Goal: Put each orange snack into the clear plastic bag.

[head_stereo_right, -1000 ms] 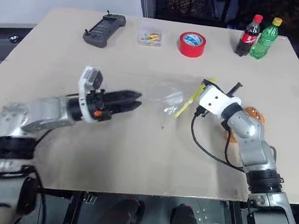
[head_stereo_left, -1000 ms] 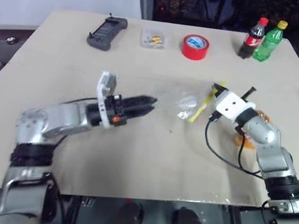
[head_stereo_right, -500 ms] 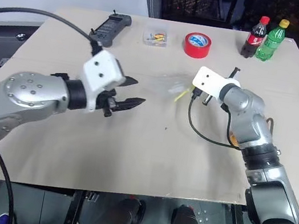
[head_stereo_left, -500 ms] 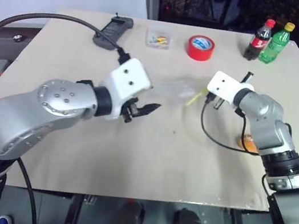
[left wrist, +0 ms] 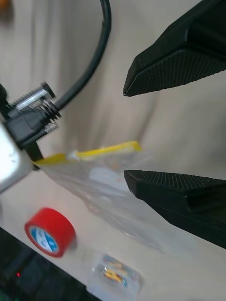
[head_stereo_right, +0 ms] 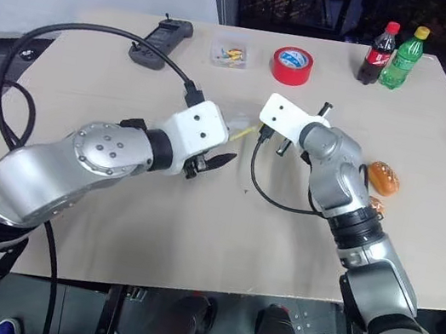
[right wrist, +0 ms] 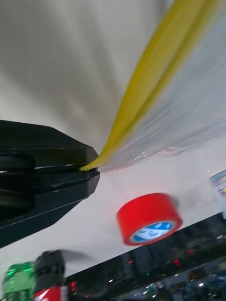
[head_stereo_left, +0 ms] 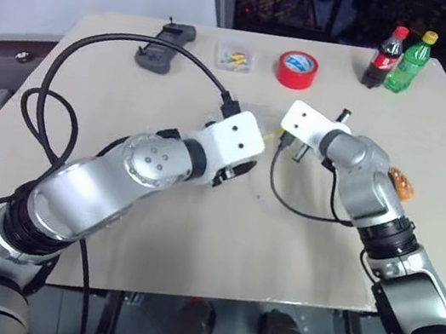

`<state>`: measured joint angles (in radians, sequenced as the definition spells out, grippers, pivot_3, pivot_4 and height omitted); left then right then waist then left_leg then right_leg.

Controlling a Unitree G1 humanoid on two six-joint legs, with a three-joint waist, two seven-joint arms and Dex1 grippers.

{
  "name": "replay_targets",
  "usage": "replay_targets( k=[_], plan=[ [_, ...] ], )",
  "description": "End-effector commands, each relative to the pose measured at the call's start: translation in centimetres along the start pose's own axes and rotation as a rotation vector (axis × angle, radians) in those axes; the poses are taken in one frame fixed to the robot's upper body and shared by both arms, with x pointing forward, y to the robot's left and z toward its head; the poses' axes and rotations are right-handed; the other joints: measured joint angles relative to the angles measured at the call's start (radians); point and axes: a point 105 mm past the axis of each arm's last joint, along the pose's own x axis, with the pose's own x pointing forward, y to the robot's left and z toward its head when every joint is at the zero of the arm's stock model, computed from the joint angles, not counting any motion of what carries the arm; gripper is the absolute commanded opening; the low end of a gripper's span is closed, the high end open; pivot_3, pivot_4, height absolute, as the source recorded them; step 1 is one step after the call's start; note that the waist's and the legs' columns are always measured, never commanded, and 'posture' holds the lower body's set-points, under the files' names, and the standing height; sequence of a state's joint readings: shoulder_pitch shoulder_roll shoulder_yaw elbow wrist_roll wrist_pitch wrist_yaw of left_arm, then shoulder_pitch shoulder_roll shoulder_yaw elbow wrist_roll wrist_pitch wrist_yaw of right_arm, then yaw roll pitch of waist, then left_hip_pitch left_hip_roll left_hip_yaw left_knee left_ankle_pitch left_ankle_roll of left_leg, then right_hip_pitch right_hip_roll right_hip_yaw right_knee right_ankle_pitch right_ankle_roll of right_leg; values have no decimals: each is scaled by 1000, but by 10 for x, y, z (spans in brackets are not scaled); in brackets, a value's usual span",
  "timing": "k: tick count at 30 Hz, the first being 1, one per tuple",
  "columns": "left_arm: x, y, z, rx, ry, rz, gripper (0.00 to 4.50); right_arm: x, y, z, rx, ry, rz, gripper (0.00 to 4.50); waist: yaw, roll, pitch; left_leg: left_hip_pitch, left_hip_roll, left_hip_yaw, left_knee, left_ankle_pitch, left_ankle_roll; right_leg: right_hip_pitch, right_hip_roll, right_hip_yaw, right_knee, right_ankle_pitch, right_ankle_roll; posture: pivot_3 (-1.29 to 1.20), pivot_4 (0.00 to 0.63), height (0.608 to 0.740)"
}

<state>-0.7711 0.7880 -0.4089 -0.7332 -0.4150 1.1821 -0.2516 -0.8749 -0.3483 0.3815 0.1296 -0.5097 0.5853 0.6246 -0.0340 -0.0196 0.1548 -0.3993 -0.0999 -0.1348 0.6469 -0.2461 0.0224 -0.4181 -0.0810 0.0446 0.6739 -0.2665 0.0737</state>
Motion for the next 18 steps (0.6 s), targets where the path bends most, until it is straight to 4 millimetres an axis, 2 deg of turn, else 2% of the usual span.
replay_targets(
  k=[1,10,18],
  plan=[
    [1,9,8,39,-13,72,2639,-8,-13,20,-35,-44,-68,0,-2,0,0,0,0,0,0,0,0,0,0,0,0,0,0,0,150,740],
    [17,9,0,63,16,95,2639,-13,-9,23,-16,-38,-77,0,-3,0,0,0,0,0,1,0,0,-1,0,1,2,0,0,0,150,740],
    [26,5,9,80,-40,92,2639,-14,-9,23,-5,-37,-82,0,-5,0,0,0,0,0,1,0,0,-1,0,1,3,0,0,0,150,740]
  ],
)
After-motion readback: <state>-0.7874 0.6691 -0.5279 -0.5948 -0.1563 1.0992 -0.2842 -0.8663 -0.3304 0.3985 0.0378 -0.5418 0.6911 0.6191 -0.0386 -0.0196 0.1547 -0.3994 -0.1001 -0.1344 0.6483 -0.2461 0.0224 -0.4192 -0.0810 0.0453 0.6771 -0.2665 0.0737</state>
